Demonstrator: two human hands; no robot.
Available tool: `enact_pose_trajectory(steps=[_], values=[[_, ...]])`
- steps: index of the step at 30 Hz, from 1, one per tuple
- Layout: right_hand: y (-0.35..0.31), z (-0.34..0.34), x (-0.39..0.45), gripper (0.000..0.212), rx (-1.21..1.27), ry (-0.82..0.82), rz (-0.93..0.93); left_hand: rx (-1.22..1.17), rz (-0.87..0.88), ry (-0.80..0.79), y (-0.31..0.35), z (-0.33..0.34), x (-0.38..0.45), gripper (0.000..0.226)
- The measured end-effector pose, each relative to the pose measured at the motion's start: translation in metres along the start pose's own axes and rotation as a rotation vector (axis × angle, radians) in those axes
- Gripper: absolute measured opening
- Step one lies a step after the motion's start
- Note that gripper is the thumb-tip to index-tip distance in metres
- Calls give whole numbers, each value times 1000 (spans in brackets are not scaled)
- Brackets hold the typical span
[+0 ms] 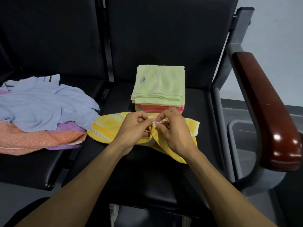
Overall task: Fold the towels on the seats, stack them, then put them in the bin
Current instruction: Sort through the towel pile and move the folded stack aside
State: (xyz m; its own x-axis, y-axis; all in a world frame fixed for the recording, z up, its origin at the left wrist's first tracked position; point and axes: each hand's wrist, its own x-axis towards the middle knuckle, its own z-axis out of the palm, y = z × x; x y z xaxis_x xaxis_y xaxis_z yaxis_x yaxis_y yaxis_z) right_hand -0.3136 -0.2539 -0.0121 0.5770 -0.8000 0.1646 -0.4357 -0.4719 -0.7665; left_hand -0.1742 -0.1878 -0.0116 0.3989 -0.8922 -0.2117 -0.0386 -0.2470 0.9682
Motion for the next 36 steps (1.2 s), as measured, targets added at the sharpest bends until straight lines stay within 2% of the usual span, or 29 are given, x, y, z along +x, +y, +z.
enact_pose_trajectory(steps=[5,8,14,19,23,25,29,33,36], values=[[3,-1,2,14,9,95,34,84,80,-9,4,0,-3,13],[3,-2,2,15,28,79,51,119,133,-23,7,0,-6,12],[4,0,2,13,15,102,35,122,181,-77,10,1,-9,30],[8,-2,1,18,-94,54,3,221,210,-28,3,-2,-4,11],[17,-7,-1,12,-250,-62,-13,364,254,56,-3,-9,-2,14],[24,-8,-2,10,-338,-148,16,381,262,71,-5,-17,-2,14],[33,-9,-8,21,-405,-151,125,423,267,120,-6,-34,-7,13],[42,-18,-17,14,-515,-203,257,490,241,206,-9,-51,-14,14],[43,-28,-27,7,-535,-150,306,504,210,293,-9,-68,-20,10]])
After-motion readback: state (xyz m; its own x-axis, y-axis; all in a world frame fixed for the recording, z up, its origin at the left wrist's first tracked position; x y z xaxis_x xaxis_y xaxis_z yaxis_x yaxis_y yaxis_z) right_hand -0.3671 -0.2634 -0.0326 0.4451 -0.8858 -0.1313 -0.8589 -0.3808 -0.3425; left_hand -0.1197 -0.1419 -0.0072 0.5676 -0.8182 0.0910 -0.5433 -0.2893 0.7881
